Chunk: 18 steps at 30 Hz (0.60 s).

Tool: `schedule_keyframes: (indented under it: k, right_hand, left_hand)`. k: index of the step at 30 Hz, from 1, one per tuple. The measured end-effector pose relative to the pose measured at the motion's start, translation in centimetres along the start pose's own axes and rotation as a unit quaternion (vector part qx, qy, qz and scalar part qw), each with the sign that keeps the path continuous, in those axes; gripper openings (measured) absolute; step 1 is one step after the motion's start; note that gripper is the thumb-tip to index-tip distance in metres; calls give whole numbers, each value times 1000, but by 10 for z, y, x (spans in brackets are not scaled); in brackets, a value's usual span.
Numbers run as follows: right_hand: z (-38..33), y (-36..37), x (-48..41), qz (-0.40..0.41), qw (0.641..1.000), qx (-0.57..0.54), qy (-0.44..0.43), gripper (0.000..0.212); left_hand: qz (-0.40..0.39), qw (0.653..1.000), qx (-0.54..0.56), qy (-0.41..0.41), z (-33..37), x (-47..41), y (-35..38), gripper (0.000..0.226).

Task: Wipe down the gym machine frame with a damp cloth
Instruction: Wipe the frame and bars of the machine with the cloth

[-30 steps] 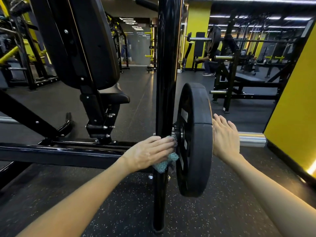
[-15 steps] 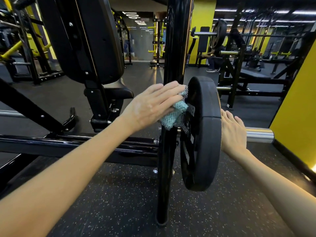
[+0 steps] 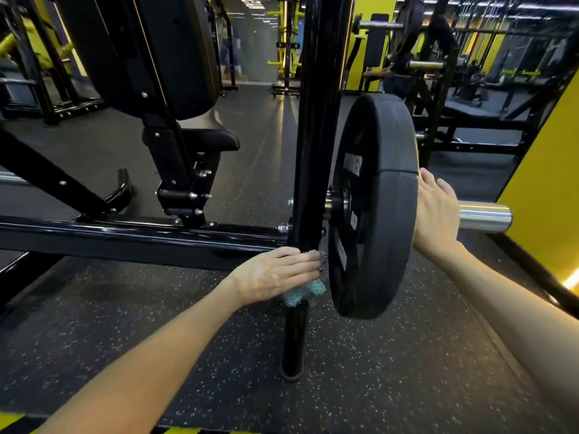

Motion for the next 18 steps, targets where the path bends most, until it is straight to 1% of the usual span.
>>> schedule_keyframes:
  k: [4, 8, 10, 12, 14, 16, 18]
  right_hand:
    - [1, 0, -1, 6, 1000, -9, 2, 59]
    - [2, 2, -1, 15, 1000, -4, 1, 57]
    - [1, 3, -1, 16, 1000, 2, -4, 56]
    - [0, 4, -1, 18, 1000, 9, -3, 54]
    - [1, 5, -2, 20, 1000, 14, 1, 49]
    - [2, 9, -2, 19, 999, 27, -2, 39]
    - [2, 12, -2, 15, 999, 39, -10, 39]
  left_hand:
    - [12, 999, -5, 32, -11, -3, -17, 64]
    - [53, 998, -29, -17, -26, -6, -25, 57]
    - [79, 996, -23, -35, -25, -7, -24, 50]
    - [92, 995, -15, -46, -22, -9, -20, 51]
    - [88, 995, -17, -50, -18, -13, -15, 56]
    - [77, 995, -21, -52, -15, -16, -10, 58]
    - [66, 996, -22, -60, -13, -17, -8, 58]
Point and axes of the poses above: each hand's wrist, its own x-axis away from the middle knuckle, its own y-axis out of the palm, z = x × y, the point moved 5 cm from there along -x, towards the middle knuckle, and after that the axes turned 15 degrees about x, right-handed, at the moved point
